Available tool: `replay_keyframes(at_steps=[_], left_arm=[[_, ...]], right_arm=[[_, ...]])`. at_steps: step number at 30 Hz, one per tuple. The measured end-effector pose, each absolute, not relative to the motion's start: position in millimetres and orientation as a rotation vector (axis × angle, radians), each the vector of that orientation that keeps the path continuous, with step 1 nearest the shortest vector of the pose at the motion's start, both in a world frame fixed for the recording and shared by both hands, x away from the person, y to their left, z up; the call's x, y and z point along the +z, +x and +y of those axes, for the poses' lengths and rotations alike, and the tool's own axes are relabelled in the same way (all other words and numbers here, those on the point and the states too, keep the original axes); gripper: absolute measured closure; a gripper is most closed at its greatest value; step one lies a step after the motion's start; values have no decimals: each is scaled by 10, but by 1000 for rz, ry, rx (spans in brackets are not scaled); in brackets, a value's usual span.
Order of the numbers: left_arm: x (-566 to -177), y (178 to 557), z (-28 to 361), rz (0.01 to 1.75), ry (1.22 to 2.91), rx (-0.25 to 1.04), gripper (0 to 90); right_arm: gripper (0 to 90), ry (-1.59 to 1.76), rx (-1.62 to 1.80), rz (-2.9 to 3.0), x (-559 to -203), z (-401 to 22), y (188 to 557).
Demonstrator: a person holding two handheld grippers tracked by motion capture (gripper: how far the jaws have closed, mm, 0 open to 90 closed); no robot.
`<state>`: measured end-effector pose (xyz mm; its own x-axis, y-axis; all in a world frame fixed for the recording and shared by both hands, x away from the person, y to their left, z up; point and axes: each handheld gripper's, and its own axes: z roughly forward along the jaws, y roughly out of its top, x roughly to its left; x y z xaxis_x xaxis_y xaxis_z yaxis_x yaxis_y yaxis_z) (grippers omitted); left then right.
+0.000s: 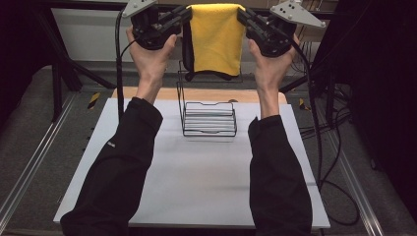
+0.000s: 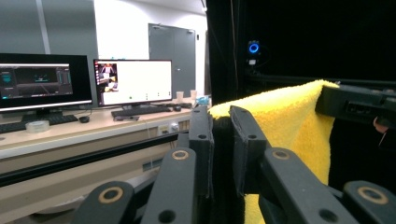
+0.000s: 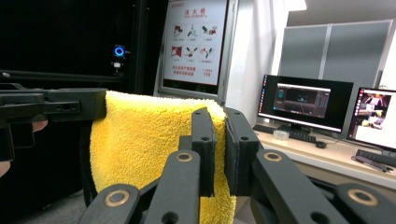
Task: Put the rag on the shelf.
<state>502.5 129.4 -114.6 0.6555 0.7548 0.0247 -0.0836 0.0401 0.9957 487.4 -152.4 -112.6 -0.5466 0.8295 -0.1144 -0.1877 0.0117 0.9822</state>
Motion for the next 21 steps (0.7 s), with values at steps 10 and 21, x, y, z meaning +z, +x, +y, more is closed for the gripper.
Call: replay_keyframes(at_steps=[10,21], left_arm=[[-1349,5052,1360,630,1427,713,794],[-1642,5105,1396,635,1487,701,794]], right_arm=[[842,703,1647,1549,-1321,-1474,5011],[840,735,1578,1639,-1543,-1445,5086]])
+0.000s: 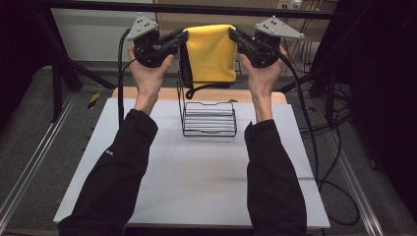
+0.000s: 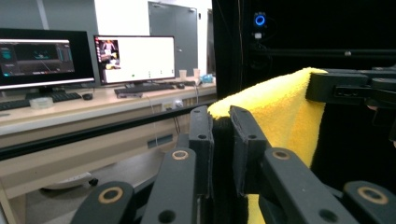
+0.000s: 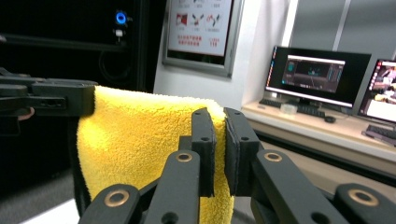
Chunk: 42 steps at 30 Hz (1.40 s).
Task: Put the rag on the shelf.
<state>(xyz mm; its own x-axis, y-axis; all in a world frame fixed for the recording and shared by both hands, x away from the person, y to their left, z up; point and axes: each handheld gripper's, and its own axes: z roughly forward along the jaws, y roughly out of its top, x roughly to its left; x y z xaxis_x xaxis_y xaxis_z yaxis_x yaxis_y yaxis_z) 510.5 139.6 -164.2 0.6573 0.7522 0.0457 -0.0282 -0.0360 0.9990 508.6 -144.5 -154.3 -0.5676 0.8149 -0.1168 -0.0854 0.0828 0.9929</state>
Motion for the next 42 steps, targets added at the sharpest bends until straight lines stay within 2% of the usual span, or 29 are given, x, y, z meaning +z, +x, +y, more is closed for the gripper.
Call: replay_keyframes(at_steps=[15,28,42], left_arm=[[-1901,5053,1354,639,1567,661,792],[-1986,4900,1395,626,1636,638,790],[-2160,4704,1443,652,1738,533,769]], right_arm=[[837,775,1557,1737,-1824,-1553,5021],[832,759,1557,1826,-1917,-1589,4881],[828,816,1569,1975,-2072,-1622,4673]])
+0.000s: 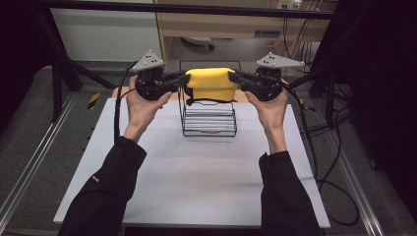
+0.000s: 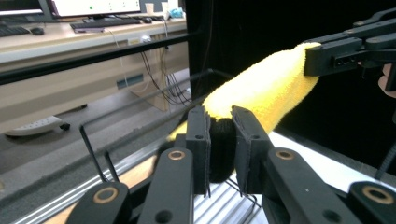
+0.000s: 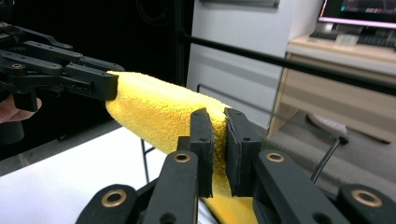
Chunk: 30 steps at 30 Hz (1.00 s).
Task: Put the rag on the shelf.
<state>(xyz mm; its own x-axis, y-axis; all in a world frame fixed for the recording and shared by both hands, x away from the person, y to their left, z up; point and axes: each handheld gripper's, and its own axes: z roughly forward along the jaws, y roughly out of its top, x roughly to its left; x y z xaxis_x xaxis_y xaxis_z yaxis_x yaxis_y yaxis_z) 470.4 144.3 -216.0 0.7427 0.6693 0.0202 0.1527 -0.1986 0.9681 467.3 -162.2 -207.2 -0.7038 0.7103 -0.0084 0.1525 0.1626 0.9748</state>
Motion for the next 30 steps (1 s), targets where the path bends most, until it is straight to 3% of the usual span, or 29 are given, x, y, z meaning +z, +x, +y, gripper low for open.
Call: replay_keyframes(at_steps=[12,21,23,30], left_arm=[[-2410,4610,1450,657,1842,491,730],[-2137,4571,1546,654,1793,474,642],[-2065,4590,1520,664,1792,497,656],[-2085,4739,1356,705,1886,465,833]], right_arm=[[825,810,1574,2044,-2344,-1650,4611],[824,793,1564,2057,-2408,-1670,4609],[823,785,1558,2061,-2411,-1663,4599],[817,769,1541,2068,-2429,-1655,4586]])
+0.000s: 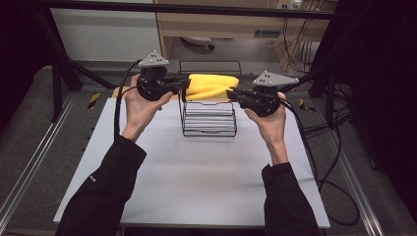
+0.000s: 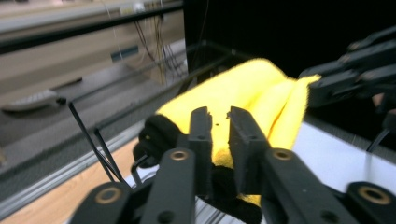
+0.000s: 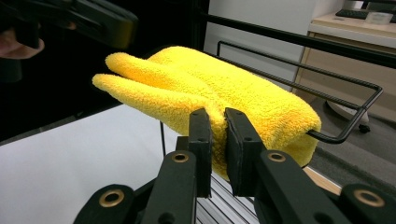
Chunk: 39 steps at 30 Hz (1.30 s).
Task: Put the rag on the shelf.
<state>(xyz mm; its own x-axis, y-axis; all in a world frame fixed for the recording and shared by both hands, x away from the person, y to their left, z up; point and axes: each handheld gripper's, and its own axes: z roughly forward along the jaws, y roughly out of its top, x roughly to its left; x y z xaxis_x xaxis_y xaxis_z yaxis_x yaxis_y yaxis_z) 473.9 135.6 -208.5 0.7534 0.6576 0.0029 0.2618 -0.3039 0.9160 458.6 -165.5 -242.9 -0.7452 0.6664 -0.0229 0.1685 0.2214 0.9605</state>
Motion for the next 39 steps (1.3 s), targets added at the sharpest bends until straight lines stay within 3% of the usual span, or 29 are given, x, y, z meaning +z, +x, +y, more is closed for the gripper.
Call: replay_keyframes(at_steps=[2,12,16,20,22,26,28,39], left_arm=[[-2132,4755,1330,700,1910,420,894],[-2324,4734,1316,703,1954,420,897],[-2360,4732,1316,701,1965,438,897],[-2395,4725,1319,695,1970,453,897],[-2422,4730,1317,695,1979,458,897],[-2495,4746,1313,700,1983,462,897],[-2529,4752,1311,701,1984,464,897],[-2747,4881,1261,732,1959,468,896]], right_arm=[[813,767,1539,2075,-2430,-1655,4585],[769,778,1517,2110,-2498,-1649,4584],[711,779,1527,2113,-2492,-1652,4562],[595,773,1580,2073,-2457,-1666,4529],[598,785,1601,2057,-2436,-1665,4533],[837,822,1575,2099,-2478,-1626,4555],[900,855,1559,2136,-2541,-1605,4579],[891,974,1458,2100,-2836,-1664,4739]])
